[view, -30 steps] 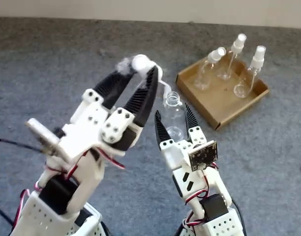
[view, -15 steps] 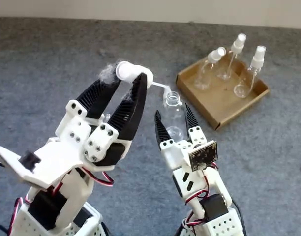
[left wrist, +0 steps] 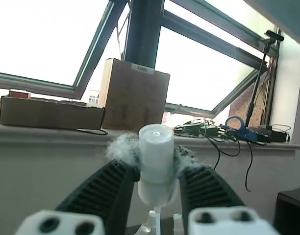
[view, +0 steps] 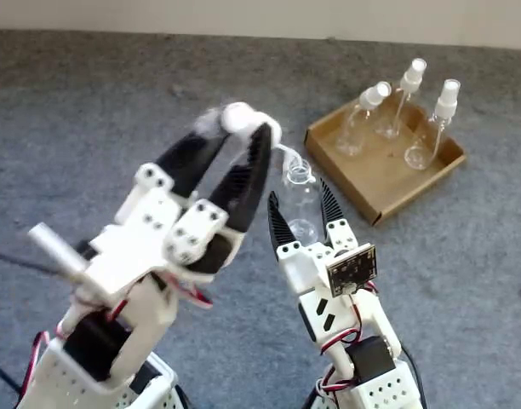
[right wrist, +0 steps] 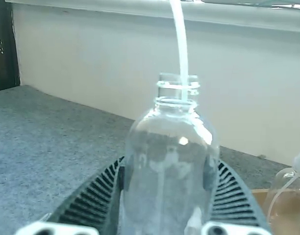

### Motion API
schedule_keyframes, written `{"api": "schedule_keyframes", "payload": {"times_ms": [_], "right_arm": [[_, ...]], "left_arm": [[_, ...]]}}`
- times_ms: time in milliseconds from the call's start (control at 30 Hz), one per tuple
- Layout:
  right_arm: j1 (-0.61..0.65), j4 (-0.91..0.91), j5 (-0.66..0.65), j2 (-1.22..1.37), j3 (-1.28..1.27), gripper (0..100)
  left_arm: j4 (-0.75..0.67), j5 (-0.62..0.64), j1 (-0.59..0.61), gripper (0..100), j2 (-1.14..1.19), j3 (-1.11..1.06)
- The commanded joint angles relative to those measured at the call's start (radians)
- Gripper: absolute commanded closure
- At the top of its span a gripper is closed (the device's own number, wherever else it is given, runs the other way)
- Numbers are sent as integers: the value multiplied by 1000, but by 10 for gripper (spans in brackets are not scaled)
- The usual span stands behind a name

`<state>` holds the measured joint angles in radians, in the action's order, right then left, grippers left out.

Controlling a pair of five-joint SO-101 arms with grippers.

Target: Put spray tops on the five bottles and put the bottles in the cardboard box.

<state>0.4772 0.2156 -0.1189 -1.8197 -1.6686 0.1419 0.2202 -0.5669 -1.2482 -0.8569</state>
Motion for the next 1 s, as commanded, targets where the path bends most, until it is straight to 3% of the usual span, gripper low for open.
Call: {"api": "schedule_keyframes", "payload": {"times_ms": [0, 233, 567, 967], "right_arm": [[4, 4, -8, -18, -151, 833], [4, 4, -5, -18, -153, 833], [4, 4, -2, -18, -153, 833], [4, 4, -5, -18, -153, 833]], "left_arm": [[-15, -12, -19, 973, 64, 5], [3, -12, -24, 973, 74, -1], [241, -14, -85, 973, 209, 104], [247, -15, -54, 970, 311, 139]]}}
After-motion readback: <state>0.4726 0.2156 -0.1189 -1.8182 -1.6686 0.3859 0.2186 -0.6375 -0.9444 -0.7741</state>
